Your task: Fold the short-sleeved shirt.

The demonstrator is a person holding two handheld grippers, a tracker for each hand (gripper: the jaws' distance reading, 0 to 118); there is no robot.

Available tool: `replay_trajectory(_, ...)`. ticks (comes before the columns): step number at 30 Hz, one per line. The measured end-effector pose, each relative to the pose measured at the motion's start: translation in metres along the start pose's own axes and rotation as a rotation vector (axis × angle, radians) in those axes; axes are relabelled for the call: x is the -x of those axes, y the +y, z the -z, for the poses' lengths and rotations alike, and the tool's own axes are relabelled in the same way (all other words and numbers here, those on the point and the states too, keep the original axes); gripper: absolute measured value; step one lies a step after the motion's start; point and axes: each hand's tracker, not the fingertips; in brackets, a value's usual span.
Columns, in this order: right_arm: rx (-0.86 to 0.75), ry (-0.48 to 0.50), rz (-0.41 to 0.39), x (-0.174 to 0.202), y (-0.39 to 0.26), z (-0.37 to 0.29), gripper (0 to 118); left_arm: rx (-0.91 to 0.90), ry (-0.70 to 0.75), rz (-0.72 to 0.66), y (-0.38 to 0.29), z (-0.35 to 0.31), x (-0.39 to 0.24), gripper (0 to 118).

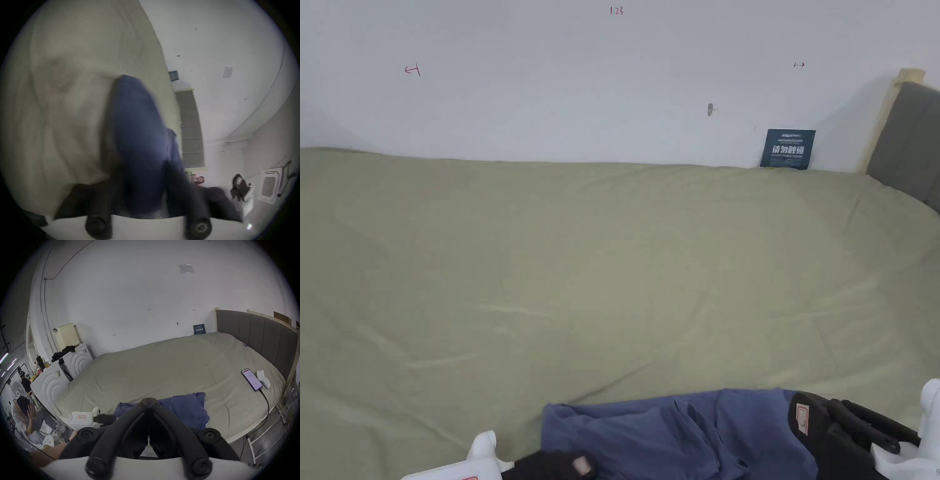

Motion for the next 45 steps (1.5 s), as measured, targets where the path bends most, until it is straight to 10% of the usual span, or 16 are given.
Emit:
replay_trajectory(1, -0.001, -0.002, 0.000, 0.000, 0.000, -0.001, 2, -0.025, 0.073, 0.021, -0.003, 0.000, 0.000, 12)
replay_trajectory(11, 0.020, -0.009, -0.017, 0.005, -0.002, 0.003, 2, -0.125, 0.067, 0.156, 0.006, -0.033, -0.035, 12)
replay_trajectory(24, 0.036, 0.002, -0.032, 0.011, -0.003, 0.016, 2, -0.359, 0.747, 0.602, 0.021, -0.150, -0.126, 12)
replay_trajectory(37, 0.050, -0.018, -0.007, 0.004, -0.011, 0.006, 2, 0.066, 0.762, 0.908, -0.035, 0.028, -0.181, 12)
replay_trajectory(42, 0.041, -0.035, 0.013, -0.009, -0.013, 0.002, 2, 0.132, 0.523, 0.697, -0.024, 0.021, -0.168, 75)
replay_trajectory(45, 0.054, -0.028, 0.025, -0.012, -0.016, 0.008, 2, 0.092, 0.372, 0.614, -0.012, -0.009, -0.172, 75)
